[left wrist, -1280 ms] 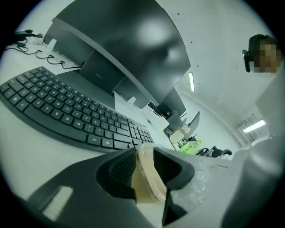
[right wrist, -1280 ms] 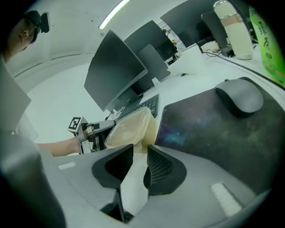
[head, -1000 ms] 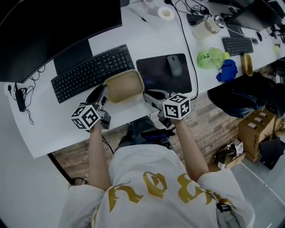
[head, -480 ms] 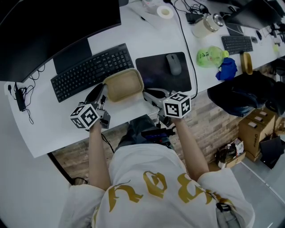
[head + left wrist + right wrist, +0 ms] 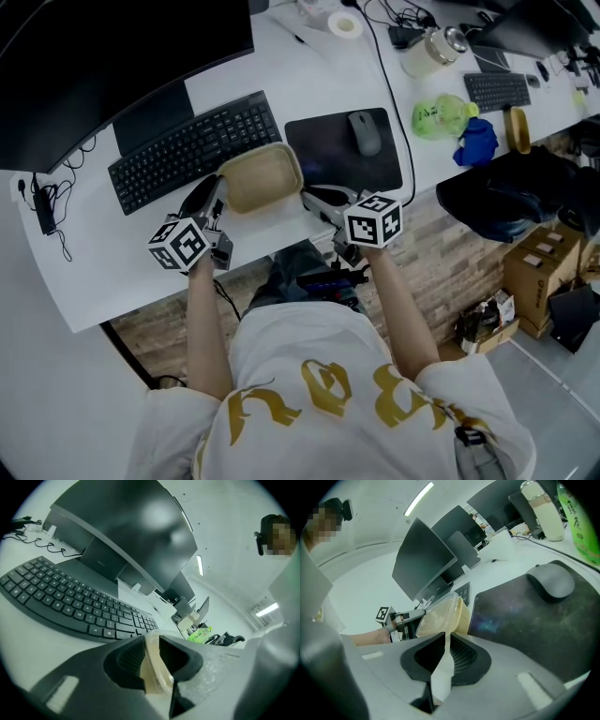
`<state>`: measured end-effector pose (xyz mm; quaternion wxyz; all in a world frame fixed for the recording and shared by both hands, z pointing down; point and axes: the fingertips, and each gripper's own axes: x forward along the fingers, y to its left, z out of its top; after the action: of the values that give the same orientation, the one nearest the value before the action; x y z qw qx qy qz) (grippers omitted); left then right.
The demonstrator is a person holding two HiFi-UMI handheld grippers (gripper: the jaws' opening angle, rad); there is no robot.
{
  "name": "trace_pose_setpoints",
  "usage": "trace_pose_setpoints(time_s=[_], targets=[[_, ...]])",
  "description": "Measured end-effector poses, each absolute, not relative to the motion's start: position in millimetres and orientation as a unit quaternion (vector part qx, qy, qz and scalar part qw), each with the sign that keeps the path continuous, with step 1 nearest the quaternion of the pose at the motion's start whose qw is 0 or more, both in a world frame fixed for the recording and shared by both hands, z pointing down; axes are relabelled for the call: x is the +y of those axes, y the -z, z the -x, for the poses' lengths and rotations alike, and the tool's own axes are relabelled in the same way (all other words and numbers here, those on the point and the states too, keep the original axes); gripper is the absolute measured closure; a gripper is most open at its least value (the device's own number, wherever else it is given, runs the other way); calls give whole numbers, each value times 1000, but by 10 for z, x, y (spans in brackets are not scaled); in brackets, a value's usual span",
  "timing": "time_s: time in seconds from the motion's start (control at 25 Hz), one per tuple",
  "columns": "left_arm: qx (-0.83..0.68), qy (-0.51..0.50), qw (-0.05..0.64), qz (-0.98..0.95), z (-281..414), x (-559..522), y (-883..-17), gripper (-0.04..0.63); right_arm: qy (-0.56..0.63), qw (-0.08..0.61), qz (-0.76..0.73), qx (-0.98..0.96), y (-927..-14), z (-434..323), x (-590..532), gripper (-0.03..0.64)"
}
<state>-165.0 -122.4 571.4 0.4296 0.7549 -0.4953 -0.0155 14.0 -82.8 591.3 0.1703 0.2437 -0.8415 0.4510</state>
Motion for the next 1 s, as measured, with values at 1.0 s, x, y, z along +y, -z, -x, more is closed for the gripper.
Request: trace_pose_setpoints(time_s=[1.0], targets=[[-492, 19, 422, -761, 1625, -1261, -5582, 500, -444, 169, -243, -846, -5803, -136, -822, 560]])
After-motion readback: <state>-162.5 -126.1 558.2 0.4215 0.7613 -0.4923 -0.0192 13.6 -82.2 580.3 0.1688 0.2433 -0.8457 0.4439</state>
